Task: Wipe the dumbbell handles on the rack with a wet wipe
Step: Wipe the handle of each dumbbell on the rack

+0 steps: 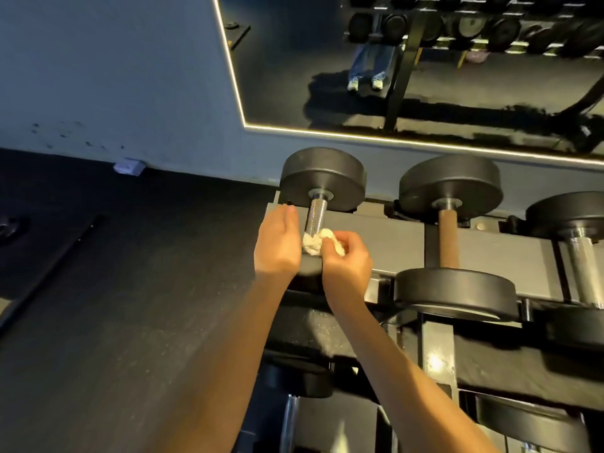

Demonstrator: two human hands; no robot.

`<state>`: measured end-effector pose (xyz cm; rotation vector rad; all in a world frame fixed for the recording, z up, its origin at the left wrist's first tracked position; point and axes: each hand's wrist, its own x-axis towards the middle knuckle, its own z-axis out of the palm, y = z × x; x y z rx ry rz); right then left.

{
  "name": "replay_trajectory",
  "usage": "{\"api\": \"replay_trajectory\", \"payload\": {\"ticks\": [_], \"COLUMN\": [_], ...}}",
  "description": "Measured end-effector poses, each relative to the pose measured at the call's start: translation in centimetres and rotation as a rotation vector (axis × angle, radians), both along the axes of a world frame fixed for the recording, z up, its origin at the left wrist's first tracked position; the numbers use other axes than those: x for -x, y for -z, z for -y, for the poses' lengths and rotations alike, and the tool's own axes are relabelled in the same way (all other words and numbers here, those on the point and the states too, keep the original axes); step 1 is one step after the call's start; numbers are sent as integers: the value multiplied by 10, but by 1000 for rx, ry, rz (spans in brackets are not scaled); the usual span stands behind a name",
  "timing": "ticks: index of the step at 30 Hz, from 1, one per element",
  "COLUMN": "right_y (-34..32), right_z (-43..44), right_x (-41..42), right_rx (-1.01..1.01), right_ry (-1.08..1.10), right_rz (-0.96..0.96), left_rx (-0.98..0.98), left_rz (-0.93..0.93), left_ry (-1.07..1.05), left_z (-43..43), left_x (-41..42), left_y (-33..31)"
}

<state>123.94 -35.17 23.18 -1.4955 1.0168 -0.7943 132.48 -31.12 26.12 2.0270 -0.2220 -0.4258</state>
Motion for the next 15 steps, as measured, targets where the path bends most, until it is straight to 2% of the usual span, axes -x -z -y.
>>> {"api": "replay_trajectory", "payload": {"ticks": [3,6,10,12,15], "right_y": [-4,-5,-7,-8,-7], "right_z": [0,7,36,50,55], "right_x": [0,-2,-16,-28,-39], "right_rx": [-140,-191,46,138,118], "right_ry": [32,34,31,-2,-180], "right_rz": [-7,-29,-163,-250,-347], "left_rx": [-63,46,-60,-137,-86], "left_rz": [-16,72,-111,-80,16], "left_ry": [20,24,4,77,81], "left_z": [-1,-9,-9,-9,-10], "left_x": [1,4,1,3,5], "left_y": [0,5,5,2,0]}}
